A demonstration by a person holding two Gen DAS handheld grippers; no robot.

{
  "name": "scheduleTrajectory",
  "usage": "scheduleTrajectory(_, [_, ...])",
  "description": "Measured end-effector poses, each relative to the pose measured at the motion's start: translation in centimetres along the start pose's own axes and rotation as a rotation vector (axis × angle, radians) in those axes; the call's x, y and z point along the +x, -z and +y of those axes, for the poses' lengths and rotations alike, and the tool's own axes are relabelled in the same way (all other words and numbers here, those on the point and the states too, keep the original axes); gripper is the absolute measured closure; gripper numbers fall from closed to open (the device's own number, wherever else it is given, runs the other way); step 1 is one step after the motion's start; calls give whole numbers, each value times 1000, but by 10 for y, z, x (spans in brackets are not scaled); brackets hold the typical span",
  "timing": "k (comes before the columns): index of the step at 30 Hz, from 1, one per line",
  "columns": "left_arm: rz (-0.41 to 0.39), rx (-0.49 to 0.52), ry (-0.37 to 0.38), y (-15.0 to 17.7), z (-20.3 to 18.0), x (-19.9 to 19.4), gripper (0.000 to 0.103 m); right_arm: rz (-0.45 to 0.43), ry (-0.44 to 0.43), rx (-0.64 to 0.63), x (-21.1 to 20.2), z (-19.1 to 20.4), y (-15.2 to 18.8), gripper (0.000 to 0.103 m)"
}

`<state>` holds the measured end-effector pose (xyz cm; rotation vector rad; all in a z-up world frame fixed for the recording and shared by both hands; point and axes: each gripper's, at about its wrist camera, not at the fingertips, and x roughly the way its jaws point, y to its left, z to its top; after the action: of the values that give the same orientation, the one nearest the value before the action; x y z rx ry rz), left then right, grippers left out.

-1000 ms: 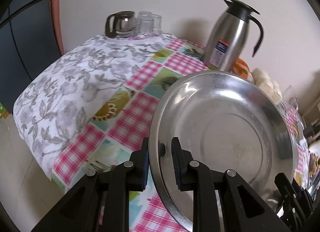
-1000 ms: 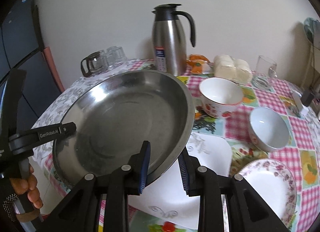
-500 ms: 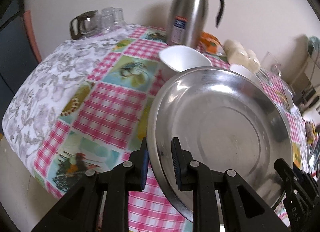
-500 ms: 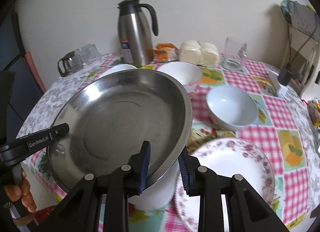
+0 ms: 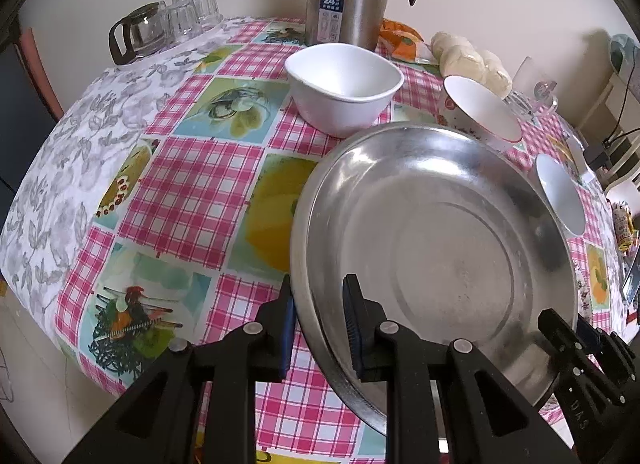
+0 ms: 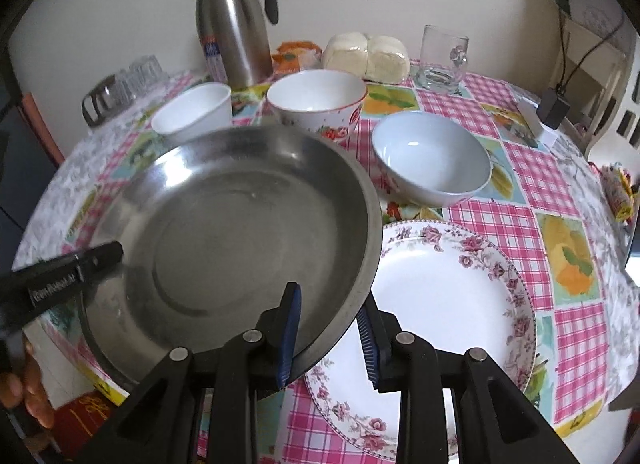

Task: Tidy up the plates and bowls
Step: 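Lift and carry the steel basin with both tools across the table, then lower the steel basin onto the cloth and open both tools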

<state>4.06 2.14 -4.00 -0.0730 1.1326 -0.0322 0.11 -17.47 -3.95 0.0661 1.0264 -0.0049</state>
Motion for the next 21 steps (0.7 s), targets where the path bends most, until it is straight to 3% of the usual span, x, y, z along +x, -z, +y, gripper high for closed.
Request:
scheduleTrajectory(8, [71, -7, -1, 4, 3, 13, 79, 64, 34, -44, 11, 8, 5, 72])
scheduleTrajectory(15, [65, -6, -9, 5, 3, 13, 78, 72, 38, -44, 11, 8, 6, 71])
scheduleTrajectory(18, [51, -14, -16, 4, 6, 11, 55, 56, 40, -15, 7, 1, 4, 55])
scheduleTrajectory(19, [40, -18, -19, 4, 7, 9, 50, 49, 43, -3, 6, -1, 3, 43])
scheduleTrajectory(21, [26, -20, -28, 3, 7, 6, 46, 38, 47, 17, 4, -5, 1, 40])
